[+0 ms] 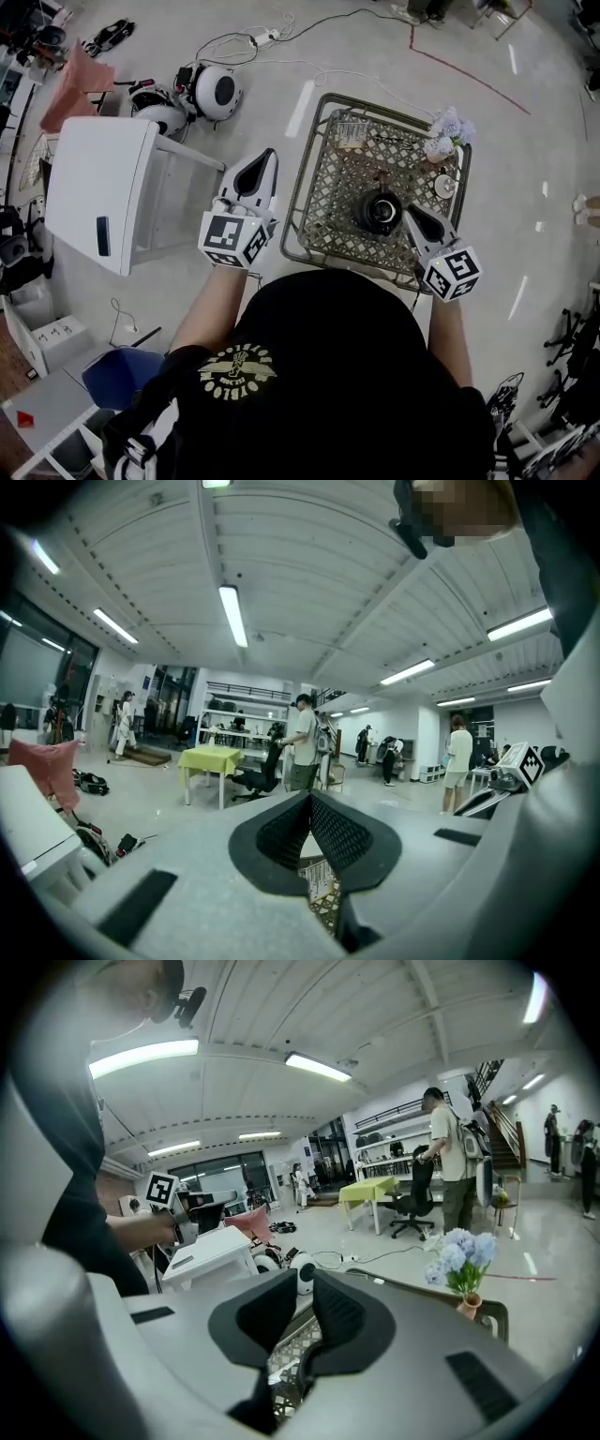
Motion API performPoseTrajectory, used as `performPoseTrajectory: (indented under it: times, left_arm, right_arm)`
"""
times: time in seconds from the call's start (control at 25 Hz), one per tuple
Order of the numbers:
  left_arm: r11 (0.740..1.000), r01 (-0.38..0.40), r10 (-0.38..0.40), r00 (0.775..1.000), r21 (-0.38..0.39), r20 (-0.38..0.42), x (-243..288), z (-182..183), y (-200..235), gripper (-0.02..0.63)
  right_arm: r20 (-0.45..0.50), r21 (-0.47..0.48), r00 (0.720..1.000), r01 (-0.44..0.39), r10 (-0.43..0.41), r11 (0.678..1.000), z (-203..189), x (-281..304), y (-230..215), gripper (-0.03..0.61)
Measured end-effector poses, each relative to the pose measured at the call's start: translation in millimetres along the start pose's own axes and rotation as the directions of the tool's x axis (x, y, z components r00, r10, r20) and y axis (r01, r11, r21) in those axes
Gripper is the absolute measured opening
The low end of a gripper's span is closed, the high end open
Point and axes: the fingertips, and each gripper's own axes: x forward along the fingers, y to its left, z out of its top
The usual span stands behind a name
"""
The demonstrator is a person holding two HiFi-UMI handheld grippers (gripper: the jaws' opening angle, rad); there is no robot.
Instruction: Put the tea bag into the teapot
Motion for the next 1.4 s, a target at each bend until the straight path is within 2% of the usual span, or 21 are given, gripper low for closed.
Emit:
performPoseTrajectory:
  times: [0.44, 0.56, 0.6, 0.68, 0.96, 1.4]
  left_arm:
    - [0.996, 0.088, -0.088, 0.996, -0.018, 0.006, 18.1, -4.8, -28.9, -0.005]
    - [0.993, 0.115, -0.115, 0.993, -0.011, 0.006, 22.1, -3.4, -44.8, -0.005]
    - [0.992, 0.126, -0.126, 0.992, -0.008, 0.003, 23.4, -3.7, -51.2, -0.005]
    - [0.989, 0.151, -0.151, 0.989, -0.004, -0.005, 25.5, -5.7, -65.3, -0.005]
    - [0.976, 0.219, -0.219, 0.976, 0.009, -0.012, 35.7, -3.4, -108.6, -0.005]
    - [0.974, 0.228, -0.228, 0.974, 0.006, -0.004, 50.7, 1.2, -162.9, -0.005]
  right_arm:
    - [0.044, -0.017, 0.998, 0.046, -0.045, 0.999, 18.6, -21.7, 0.0, 0.124]
    - [0.078, -0.027, 0.995, 0.066, -0.063, 0.997, 24.8, -32.4, -2.8, 0.133]
    - [0.089, -0.03, 0.993, 0.081, -0.078, 0.996, 26.1, -36.8, -4.7, 0.127]
    - [0.105, -0.035, 0.987, 0.124, -0.12, 0.992, 26.5, -47.3, -10.1, 0.016]
    - [0.157, -0.001, 0.968, 0.199, -0.196, 0.98, 26.4, -88.1, -27.1, 0.009]
    - [0.226, 0.003, 0.942, 0.253, -0.247, 0.968, 31.5, -156.5, -57.0, 0.009]
